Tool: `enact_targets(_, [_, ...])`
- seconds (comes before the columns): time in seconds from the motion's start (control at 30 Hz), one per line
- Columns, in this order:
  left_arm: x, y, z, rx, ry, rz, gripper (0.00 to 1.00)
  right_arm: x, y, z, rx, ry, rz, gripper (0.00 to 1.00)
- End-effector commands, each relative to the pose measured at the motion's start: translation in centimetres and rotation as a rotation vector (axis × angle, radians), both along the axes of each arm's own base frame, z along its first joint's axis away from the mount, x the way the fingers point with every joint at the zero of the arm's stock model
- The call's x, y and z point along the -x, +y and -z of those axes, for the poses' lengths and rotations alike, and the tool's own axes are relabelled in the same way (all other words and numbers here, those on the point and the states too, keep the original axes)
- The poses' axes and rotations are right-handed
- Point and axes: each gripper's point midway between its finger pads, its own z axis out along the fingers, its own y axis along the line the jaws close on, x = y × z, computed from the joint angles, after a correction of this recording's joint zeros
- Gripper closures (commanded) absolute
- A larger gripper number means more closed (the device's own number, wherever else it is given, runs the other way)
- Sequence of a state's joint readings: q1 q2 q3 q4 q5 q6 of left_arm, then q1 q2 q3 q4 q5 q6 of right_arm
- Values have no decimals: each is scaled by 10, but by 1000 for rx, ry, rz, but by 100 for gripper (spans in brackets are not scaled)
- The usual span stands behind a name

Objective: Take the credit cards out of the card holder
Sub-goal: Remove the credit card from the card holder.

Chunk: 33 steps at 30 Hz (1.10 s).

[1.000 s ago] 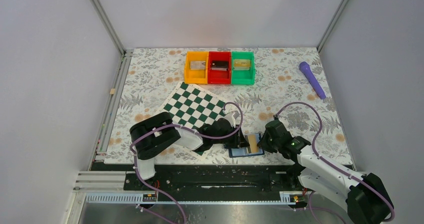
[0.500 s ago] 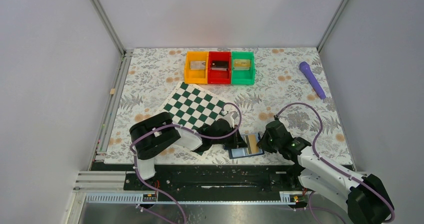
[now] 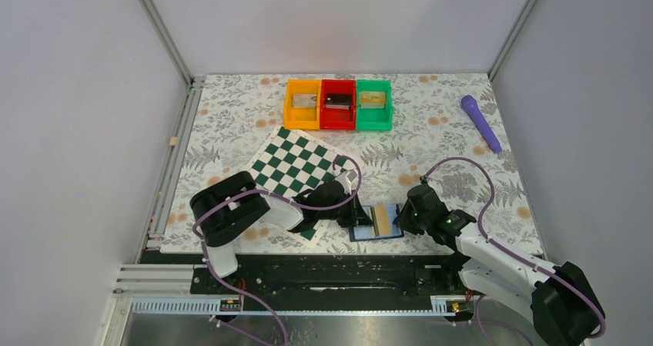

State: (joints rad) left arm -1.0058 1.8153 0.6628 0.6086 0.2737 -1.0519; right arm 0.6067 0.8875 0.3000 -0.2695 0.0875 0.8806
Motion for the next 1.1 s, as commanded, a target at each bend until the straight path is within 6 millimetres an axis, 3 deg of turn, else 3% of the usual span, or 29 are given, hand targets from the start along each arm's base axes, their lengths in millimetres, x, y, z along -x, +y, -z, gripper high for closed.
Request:
enact_targets(0.0, [4, 6, -11, -10, -29, 33, 100, 17, -23, 24, 123, 97, 18, 83])
enact_targets(0.73, [-1, 42, -7, -87, -45, 7, 100, 13, -29, 24, 141, 83, 65, 84])
enact_targets(1.07, [-3, 54, -9, -133, -79, -2, 100, -2, -35, 13, 153, 43, 93, 82])
